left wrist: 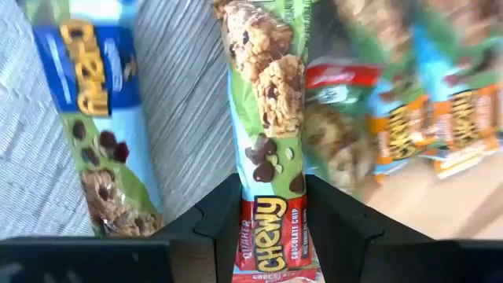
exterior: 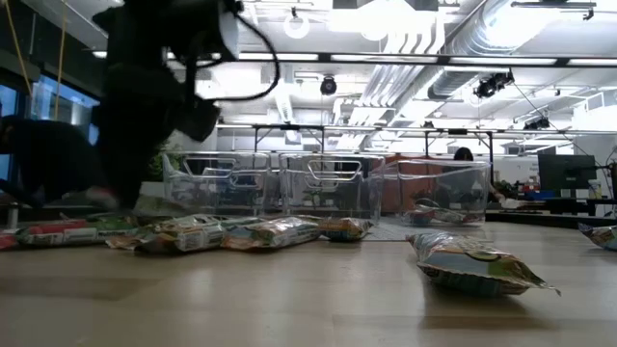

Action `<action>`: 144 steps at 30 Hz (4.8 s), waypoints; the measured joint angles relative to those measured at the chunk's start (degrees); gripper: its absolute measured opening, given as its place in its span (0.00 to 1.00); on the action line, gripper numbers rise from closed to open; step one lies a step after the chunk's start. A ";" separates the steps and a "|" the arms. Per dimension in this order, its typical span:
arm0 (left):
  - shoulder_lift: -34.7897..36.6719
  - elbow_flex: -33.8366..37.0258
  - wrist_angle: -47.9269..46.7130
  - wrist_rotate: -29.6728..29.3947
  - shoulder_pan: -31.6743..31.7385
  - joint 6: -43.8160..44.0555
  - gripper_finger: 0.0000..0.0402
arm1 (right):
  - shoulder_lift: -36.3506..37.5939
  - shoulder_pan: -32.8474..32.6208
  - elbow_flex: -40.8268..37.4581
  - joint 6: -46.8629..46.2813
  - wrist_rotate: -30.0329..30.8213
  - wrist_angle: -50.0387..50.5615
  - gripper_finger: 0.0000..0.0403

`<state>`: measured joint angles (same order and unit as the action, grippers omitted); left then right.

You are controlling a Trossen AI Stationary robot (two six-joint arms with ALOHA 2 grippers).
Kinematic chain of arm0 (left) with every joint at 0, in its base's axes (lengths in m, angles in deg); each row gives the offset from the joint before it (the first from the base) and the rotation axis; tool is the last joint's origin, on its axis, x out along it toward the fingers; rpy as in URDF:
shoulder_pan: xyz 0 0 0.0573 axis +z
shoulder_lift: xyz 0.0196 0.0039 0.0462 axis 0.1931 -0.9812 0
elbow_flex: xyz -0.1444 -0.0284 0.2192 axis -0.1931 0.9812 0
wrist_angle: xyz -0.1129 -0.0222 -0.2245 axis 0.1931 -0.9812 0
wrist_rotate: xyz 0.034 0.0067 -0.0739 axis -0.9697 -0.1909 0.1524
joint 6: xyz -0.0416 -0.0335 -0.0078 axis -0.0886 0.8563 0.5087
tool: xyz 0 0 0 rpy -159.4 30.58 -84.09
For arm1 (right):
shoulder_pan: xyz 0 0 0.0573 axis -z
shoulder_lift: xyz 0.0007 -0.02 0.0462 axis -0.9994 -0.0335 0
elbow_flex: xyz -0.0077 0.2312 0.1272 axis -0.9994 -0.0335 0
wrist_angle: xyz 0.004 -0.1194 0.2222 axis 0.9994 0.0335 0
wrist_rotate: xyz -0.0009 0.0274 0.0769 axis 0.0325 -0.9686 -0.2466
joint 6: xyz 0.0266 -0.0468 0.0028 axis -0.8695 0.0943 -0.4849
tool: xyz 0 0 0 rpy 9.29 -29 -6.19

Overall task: Pick and place Granola Bars by type
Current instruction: Put the red granola bar into the right transparent bin

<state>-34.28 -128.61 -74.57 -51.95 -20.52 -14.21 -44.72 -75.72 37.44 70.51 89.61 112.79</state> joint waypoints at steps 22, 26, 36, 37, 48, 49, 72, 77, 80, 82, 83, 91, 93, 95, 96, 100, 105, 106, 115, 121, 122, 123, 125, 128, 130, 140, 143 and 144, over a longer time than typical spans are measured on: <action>-0.97 -32.50 8.15 -14.19 17.65 -21.88 0.31 | -0.02 0.00 0.00 0.00 -0.59 0.01 0.47; -5.08 -38.29 7.31 -8.66 22.29 -24.75 0.31 | -0.02 -0.02 0.02 0.42 -0.67 -0.01 0.47; -12.73 -42.98 -9.17 -3.82 17.49 -28.21 0.31 | -0.02 -0.02 0.02 0.90 -1.09 -0.01 0.47; -13.42 -42.96 -11.27 -3.56 16.61 -28.13 0.31 | 0.00 -0.02 0.02 0.92 -1.11 -0.01 0.47; -22.57 -40.92 -15.54 -6.93 10.37 -19.79 0.35 | -0.02 -0.02 0.02 1.15 -1.26 -0.01 0.47; -23.29 -40.85 -14.42 -6.01 10.41 -19.14 0.37 | -0.01 -0.02 0.02 1.26 -1.35 -0.01 0.47; -27.56 -41.01 -9.80 -10.65 10.51 -13.38 0.66 | -0.02 -0.02 0.02 1.05 -5.18 0.01 0.47; -30.94 -40.89 -9.45 -8.01 10.50 -13.66 0.66 | -0.01 -0.02 0.02 0.97 -5.80 -0.01 0.47; -31.81 -40.89 -9.90 -7.81 10.49 -13.64 0.66 | -0.02 -0.02 0.02 0.92 -6.00 0.01 0.47; -31.89 -40.89 -9.86 -8.47 10.47 -13.64 0.66 | -0.01 -0.02 0.02 0.92 -6.05 0.01 0.47; -31.89 -40.89 -9.44 -8.54 10.49 -13.64 0.66 | 0.00 -0.02 0.02 0.92 -6.04 0.01 0.47; -34.00 -41.09 -7.75 -7.20 10.51 -13.89 0.66 | -0.02 -0.01 0.02 0.92 -6.05 0.05 0.47; -34.45 -41.19 -7.74 -6.44 10.48 -13.90 0.66 | 0.00 -0.01 0.02 0.92 -6.07 0.08 0.47; -34.77 -41.27 -7.82 -6.25 10.49 -13.84 0.66 | -0.01 -0.02 0.02 0.92 -6.06 0.19 0.47; -34.80 -41.25 -7.71 -6.26 10.49 -13.84 0.66 | -0.02 -0.02 0.02 0.92 -6.05 0.21 0.47; -34.88 -41.17 -7.44 -6.70 10.62 -13.66 0.65 | -0.02 0.00 0.02 0.92 -6.04 0.32 0.47; -34.95 -41.11 -7.72 -5.51 11.34 -13.89 0.55 | 0.00 -0.02 0.02 0.90 -6.03 0.43 0.47; -34.96 -41.10 -7.73 -5.24 11.38 -14.18 0.52 | -0.02 -0.02 0.02 0.87 -6.05 0.41 0.47; -35.06 -41.03 -8.66 -4.61 12.18 -15.17 0.28 | -0.02 0.00 0.02 0.90 -5.90 0.43 0.47; -34.47 -40.94 -8.91 -2.38 12.93 -15.35 0.20 | -0.01 -0.01 0.02 0.92 -5.78 0.45 0.47; -34.24 -41.02 -9.10 -2.09 12.94 -15.37 0.19 | -0.02 0.00 0.02 1.01 -5.77 0.45 0.47; -33.89 -41.21 -9.54 -1.65 13.00 -15.48 0.19 | -0.02 0.00 0.02 1.10 -5.77 0.45 0.47; -33.78 -42.11 -10.79 0.23 13.11 -16.39 0.19 | -0.02 0.00 0.02 1.31 -5.75 0.47 0.47; -32.58 -44.12 -12.63 3.25 13.07 -17.62 0.18 | -0.01 -0.01 0.02 1.49 -5.60 0.47 0.47; -32.00 -45.89 -12.54 4.61 13.09 -18.04 0.18 | -0.01 -0.01 0.02 1.79 -5.55 0.47 0.47; -30.91 -60.91 -13.96 2.85 14.28 -22.11 0.18 | -0.02 -0.01 0.02 1.99 -5.35 0.47 0.47; -30.86 -65.61 -9.88 2.45 16.32 -22.71 0.18 | -0.02 -0.02 0.02 1.99 -5.36 0.47 0.47; -30.86 -67.21 -8.65 2.01 17.15 -22.71 0.18 | 0.00 -0.02 0.02 1.99 -5.35 0.47 0.47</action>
<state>-65.14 -195.82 -83.22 -49.94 -3.37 -36.92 -44.72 -75.74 37.46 72.50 84.25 113.26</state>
